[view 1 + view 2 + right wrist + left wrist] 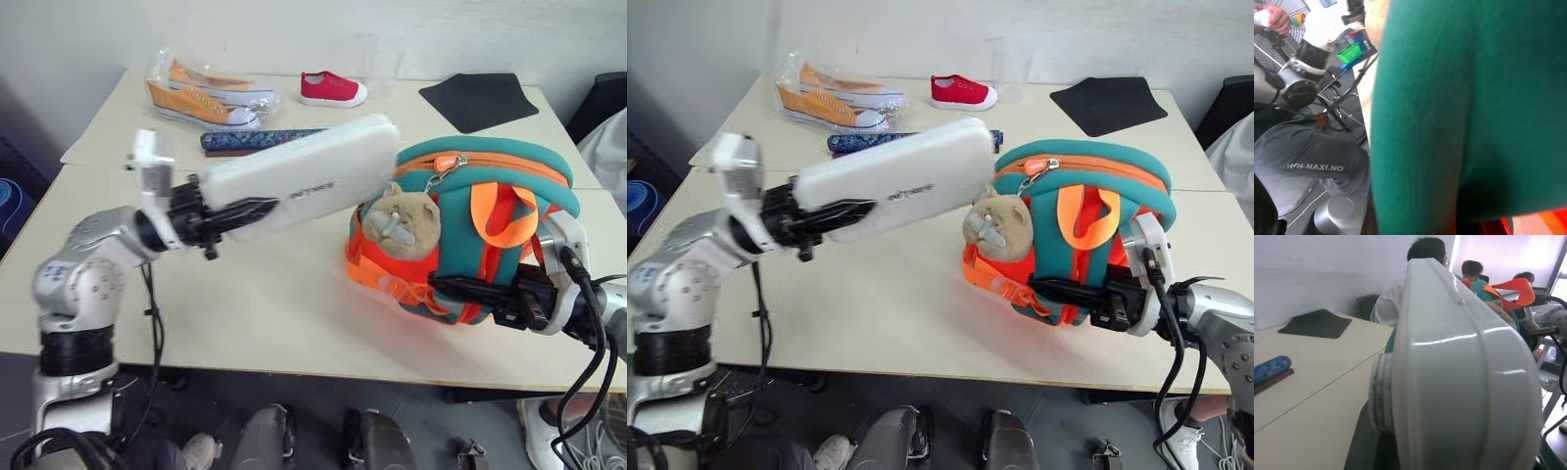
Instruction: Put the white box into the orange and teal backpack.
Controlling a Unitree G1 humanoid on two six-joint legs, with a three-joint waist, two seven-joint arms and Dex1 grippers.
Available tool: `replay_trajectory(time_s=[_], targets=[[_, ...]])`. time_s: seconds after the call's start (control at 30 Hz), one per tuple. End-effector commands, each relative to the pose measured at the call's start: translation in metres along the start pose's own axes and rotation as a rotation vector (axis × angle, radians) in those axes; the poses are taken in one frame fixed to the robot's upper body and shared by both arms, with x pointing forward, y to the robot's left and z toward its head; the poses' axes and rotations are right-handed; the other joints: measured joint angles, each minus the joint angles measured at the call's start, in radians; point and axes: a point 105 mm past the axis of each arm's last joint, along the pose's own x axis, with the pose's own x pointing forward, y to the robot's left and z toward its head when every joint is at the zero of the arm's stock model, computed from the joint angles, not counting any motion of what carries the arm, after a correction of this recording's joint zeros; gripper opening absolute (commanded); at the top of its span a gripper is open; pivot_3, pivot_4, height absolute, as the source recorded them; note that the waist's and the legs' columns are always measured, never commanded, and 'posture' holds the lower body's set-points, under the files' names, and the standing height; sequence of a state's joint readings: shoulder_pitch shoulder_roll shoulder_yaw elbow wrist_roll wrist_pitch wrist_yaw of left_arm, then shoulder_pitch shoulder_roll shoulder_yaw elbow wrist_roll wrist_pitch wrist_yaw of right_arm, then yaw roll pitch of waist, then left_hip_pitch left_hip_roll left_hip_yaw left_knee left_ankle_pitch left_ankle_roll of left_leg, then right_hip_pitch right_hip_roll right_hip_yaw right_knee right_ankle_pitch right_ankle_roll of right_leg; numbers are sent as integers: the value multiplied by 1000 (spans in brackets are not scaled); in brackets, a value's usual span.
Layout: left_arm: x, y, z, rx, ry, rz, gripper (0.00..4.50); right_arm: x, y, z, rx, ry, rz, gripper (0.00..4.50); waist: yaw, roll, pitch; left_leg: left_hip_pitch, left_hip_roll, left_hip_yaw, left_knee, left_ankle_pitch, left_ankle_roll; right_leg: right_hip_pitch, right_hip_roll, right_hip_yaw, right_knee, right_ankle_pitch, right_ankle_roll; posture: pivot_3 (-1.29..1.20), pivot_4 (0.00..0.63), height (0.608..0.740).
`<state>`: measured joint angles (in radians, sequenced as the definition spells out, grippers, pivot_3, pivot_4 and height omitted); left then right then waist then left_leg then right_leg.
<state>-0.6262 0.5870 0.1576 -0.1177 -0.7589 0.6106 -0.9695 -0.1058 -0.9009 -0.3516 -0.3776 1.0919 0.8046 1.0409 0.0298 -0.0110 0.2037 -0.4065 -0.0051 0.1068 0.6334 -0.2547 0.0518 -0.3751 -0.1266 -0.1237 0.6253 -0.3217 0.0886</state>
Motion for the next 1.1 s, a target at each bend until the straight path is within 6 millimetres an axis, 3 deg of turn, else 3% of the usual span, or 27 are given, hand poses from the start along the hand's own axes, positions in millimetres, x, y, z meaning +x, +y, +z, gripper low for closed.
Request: replay_trajectory(time_s=[0.03, 0.17, 0.33, 0.6, 0.67, 0.8, 0.87, 0.97, 1.1], targets=[[13, 2, -1, 112, 44, -58, 1203, -1, 5, 3, -27, -10, 8, 34, -1, 0, 0, 0, 0, 0, 0, 0, 0, 0, 0, 0, 0, 0, 0, 0, 150, 740], [31, 5, -10, 178, 169, -121, 1203, 0, 8, 1, -29, -23, -6, 34, -2, 0, 0, 0, 0, 0, 0, 0, 0, 0, 1, -1, 0, 0, 0, 0, 150, 740], [59, -7, -25, 288, 383, -297, 1203, 0, 9, -3, -19, -25, -15, 34, 3, -1, 1, 0, 0, 0, 1, 0, 0, 1, 1, 0, -1, 0, 1, 0, 150, 740], [152, 1, -29, 322, 326, -304, 1203, 13, 7, 0, -44, -26, 21, 34, 21, -2, 1, -3, 0, -1, 4, -1, 3, 0, 0, -1, -1, 1, 2, 0, 150, 740], [171, -6, -31, 327, 291, -337, 1937, 15, 6, -1, -49, -24, 24, 0, 17, -2, 1, -4, 0, -1, 5, -1, 4, -1, 1, -1, -2, 1, 2, 0, 150, 740], [187, -9, -32, 299, 236, -332, 3032, 19, 3, 0, -69, -47, 0, 0, 7, -2, 1, -5, 0, -1, 5, -1, 4, -1, 1, -3, -3, 1, 2, 0, 150, 740], [187, -10, -25, 246, 170, -317, 3647, 21, 1, 2, -73, -64, -10, 0, -1, -2, 1, -5, 0, -1, 6, -1, 4, -1, 1, -4, -3, 1, 2, 0, 150, 740], [160, -5, -16, 249, 118, -322, 4465, 21, 2, -1, -66, -72, -19, 0, -9, -1, 1, -8, 1, -4, 12, -1, 4, -1, 1, -6, -1, 1, 2, 0, 150, 740], [97, 12, -7, 293, 67, -305, 4465, 21, 0, -3, -65, -84, -40, 0, -27, -1, 1, -7, 2, -4, 13, 0, 2, -1, 1, -6, 2, 1, 2, 0, 150, 740]])
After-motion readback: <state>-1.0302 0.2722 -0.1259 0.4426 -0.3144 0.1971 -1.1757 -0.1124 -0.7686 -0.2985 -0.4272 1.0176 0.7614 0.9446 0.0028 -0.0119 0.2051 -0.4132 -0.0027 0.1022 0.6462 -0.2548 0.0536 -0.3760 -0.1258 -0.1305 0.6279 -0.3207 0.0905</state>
